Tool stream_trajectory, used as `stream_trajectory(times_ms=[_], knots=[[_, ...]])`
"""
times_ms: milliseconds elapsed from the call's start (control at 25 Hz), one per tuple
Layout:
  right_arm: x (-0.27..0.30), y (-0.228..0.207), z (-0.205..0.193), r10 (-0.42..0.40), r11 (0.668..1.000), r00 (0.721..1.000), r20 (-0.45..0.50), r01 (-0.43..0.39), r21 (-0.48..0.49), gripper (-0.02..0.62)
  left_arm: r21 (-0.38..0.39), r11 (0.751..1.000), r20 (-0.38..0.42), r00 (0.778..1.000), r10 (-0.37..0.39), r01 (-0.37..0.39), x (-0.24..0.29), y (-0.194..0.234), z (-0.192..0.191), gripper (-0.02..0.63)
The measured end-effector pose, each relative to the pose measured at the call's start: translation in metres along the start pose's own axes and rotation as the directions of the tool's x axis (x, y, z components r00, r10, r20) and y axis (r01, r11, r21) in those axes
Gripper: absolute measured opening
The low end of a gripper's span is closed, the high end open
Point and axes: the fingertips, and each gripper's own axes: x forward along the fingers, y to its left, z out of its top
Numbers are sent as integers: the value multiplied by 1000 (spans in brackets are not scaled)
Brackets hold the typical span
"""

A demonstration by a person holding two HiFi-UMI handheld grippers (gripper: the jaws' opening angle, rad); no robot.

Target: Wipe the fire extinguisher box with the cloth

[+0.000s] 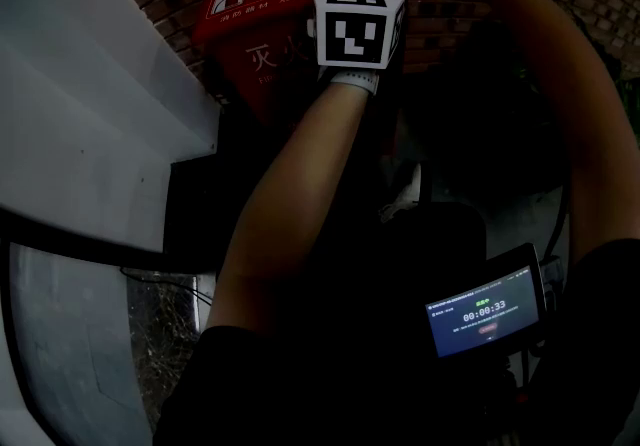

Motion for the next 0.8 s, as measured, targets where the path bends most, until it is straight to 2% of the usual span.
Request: stream_trajectory(times_ms=[160, 360, 640, 720, 800], knots=[[-27, 18, 12, 34, 999, 998, 47, -33, -6, 31, -47, 999, -31, 999, 8, -9, -9, 0, -8, 3], [-65, 41, 25, 61, 998, 994, 96, -59, -20, 31, -17, 999, -24, 999, 28, -28, -31, -5, 1, 2], [-106, 72, 38, 106, 994, 989, 108, -102, -41, 32, 14, 1000, -2, 1000, 26, -26, -70, -10, 9, 2], [-116, 82, 46, 128, 992, 981, 144, -126, -23, 32, 19, 1000, 9, 1000, 22, -22, -81, -7, 2, 2], [-128, 92, 59, 120, 991, 968, 219, -131, 38, 34, 23, 1000, 11, 1000, 12, -12, -88, -1, -15, 3]])
